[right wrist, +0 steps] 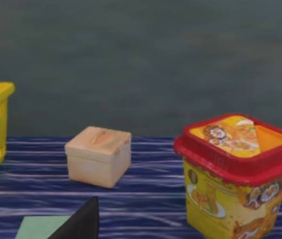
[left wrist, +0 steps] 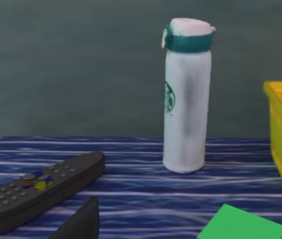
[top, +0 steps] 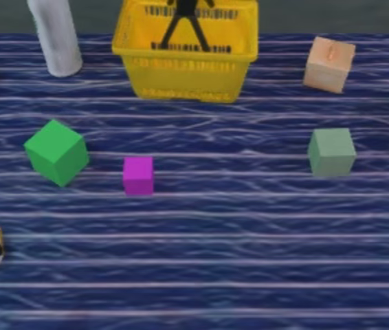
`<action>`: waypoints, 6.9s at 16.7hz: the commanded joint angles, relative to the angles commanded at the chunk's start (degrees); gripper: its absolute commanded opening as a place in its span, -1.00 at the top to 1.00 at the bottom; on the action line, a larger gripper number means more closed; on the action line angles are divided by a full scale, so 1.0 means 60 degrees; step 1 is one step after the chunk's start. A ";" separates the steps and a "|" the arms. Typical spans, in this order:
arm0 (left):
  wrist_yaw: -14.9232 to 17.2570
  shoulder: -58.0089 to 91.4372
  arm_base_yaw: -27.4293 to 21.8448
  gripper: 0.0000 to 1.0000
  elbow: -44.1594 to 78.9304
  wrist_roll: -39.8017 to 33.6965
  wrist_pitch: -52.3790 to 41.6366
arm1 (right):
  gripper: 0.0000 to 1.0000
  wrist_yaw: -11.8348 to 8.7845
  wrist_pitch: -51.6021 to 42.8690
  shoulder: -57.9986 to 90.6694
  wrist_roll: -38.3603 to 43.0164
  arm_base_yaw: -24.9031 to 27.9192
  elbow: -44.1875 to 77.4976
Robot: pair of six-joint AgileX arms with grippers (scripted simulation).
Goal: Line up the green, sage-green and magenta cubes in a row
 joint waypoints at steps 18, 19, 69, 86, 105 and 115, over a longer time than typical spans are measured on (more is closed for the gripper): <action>0.0052 1.2145 -0.2317 -1.00 0.9936 -0.2302 -0.6396 | -1.00 0.0000 0.0000 0.0000 0.0000 0.0000 0.0000; 0.0058 1.3195 -0.2506 -1.00 1.0737 -0.2498 -0.6947 | -1.00 0.0000 0.0000 0.0000 0.0000 0.0000 0.0000; 0.0046 2.2621 -0.4106 1.00 1.6195 -0.4132 -0.8574 | -1.00 0.0000 0.0000 0.0000 0.0000 0.0000 0.0000; -0.0072 2.1537 -0.3897 1.00 1.7673 -0.4072 -1.0901 | -1.00 0.0000 0.0000 0.0000 0.0000 0.0000 0.0000; -0.0134 2.3772 -0.8786 1.00 2.2390 -0.8741 -1.3432 | -1.00 0.0000 0.0000 0.0000 0.0000 0.0000 0.0000; -0.0139 2.3864 -0.8829 1.00 1.9903 -0.8784 -1.0895 | -1.00 0.0000 0.0000 0.0000 0.0000 0.0000 0.0000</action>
